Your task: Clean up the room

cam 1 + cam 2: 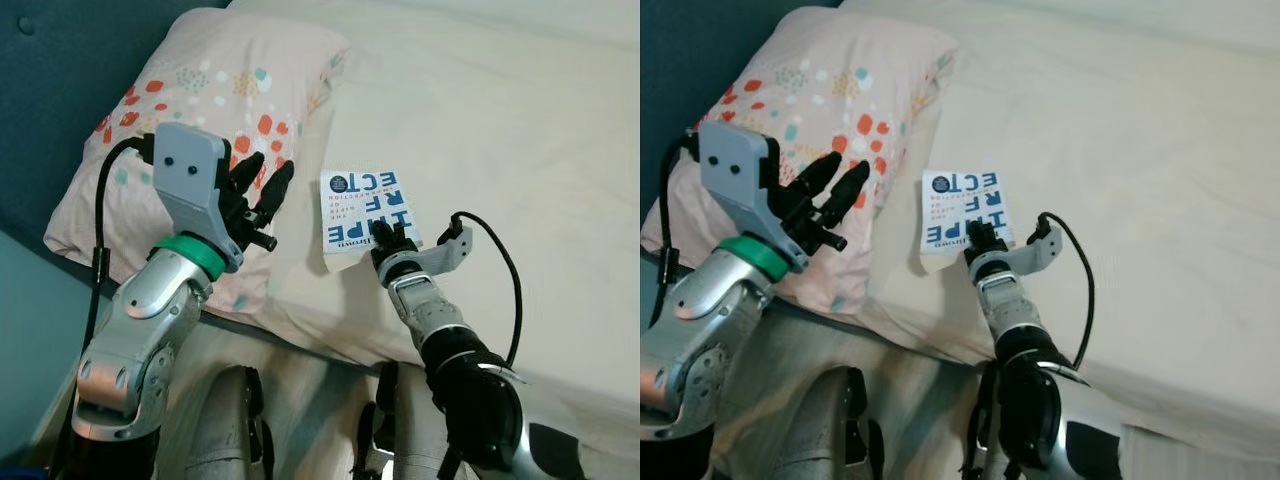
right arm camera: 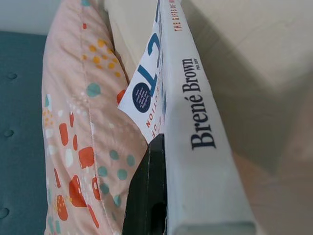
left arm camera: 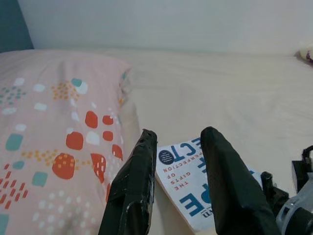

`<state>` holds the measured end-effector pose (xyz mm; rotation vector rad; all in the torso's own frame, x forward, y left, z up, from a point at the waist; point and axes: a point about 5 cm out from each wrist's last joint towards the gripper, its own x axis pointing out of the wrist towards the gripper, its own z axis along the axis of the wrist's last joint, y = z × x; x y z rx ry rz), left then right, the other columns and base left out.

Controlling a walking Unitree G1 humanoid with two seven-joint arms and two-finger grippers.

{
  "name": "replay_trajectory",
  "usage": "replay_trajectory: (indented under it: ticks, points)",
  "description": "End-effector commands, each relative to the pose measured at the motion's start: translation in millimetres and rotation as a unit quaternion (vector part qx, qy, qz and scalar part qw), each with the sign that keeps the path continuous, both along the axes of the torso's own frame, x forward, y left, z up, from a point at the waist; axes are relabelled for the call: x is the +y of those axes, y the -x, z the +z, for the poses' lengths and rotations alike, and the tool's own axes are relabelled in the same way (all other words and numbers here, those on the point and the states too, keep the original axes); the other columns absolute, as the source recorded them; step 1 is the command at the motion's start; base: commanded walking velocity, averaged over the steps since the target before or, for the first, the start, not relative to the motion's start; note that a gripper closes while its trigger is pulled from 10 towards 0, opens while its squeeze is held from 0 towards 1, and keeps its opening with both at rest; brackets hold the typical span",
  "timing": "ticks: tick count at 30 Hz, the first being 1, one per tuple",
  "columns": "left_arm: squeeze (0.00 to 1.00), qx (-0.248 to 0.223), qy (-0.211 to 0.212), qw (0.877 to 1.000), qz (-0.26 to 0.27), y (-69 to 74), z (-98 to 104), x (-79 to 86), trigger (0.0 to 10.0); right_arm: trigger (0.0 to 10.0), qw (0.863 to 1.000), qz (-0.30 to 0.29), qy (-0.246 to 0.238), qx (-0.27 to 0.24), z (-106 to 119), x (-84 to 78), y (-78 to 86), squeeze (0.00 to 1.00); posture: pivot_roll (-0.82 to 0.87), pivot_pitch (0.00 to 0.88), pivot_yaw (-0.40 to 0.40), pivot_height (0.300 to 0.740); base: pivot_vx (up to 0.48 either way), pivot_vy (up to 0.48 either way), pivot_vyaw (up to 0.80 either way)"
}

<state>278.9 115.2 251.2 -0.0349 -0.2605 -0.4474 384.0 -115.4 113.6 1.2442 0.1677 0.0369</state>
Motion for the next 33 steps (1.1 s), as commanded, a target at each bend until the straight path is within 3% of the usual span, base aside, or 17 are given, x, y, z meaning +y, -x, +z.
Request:
replay_trajectory:
  ticks: [1,2,8,9,10,21,23,26,28,33]
  points:
    - [0.00,0.008,-0.001,1.000,-0.007,3.1,-2.5,-1.7,10.0,10.0,1.000,0.018,-0.002,0.015,-4.4,10.9,2.4,0.92,0.22,0.272,0.091,0.610,0.000,0.000,0.00]
    - [0.00,0.010,0.000,1.000,-0.009,3.5,-2.1,-2.7,10.0,10.0,0.999,0.030,0.005,0.019,-5.7,16.6,3.4,1.00,0.22,0.270,0.088,0.610,0.000,0.000,0.00]
    - [0.00,0.018,0.001,1.000,-0.014,3.3,-1.9,-6.6,10.0,10.0,0.996,0.073,0.030,0.038,-15.3,30.5,9.9,1.00,0.19,0.260,0.082,0.610,0.000,0.000,0.00]
    - [0.00,0.020,0.003,1.000,-0.016,3.0,-2.0,-8.0,10.0,10.0,0.994,0.088,0.042,0.047,-20.1,34.1,13.0,0.78,0.19,0.257,0.079,0.610,0.000,0.000,0.00]
    - [0.00,0.022,0.003,1.000,-0.017,2.7,-1.8,-9.3,10.0,10.0,0.993,0.091,0.051,0.057,-24.7,34.3,15.4,0.00,0.18,0.253,0.075,0.610,0.000,0.000,0.00]
    - [0.00,0.045,-0.008,0.999,-0.024,-1.2,-13.8,-15.6,10.0,10.0,0.993,0.063,0.035,0.090,-47.3,22.2,27.5,0.00,0.11,0.226,0.062,0.610,0.000,0.000,0.00]
    - [0.00,0.076,-0.028,0.996,-0.022,-5.6,-33.2,-12.6,10.0,10.0,0.992,0.079,0.022,0.097,-61.0,29.6,39.0,0.00,0.08,0.214,0.058,0.610,0.000,0.000,0.00]
    - [0.00,0.096,-0.036,0.995,-0.017,-8.3,-45.1,-9.2,10.0,10.0,0.989,0.106,0.020,0.100,-71.7,39.2,49.7,0.00,0.07,0.207,0.056,0.610,0.000,0.000,0.00]
    - [0.00,0.096,-0.036,0.995,-0.017,-8.3,-45.1,-9.2,10.0,10.0,0.989,0.106,0.020,0.100,-71.7,39.2,49.7,0.00,0.07,0.207,0.056,0.610,0.000,0.000,0.00]
    - [0.00,0.112,-0.047,0.992,-0.017,-10.1,-59.4,-12.0,10.0,10.0,0.981,0.165,0.022,0.097,-88.4,46.8,68.4,0.00,0.04,0.180,0.045,0.610,0.000,0.000,0.00]
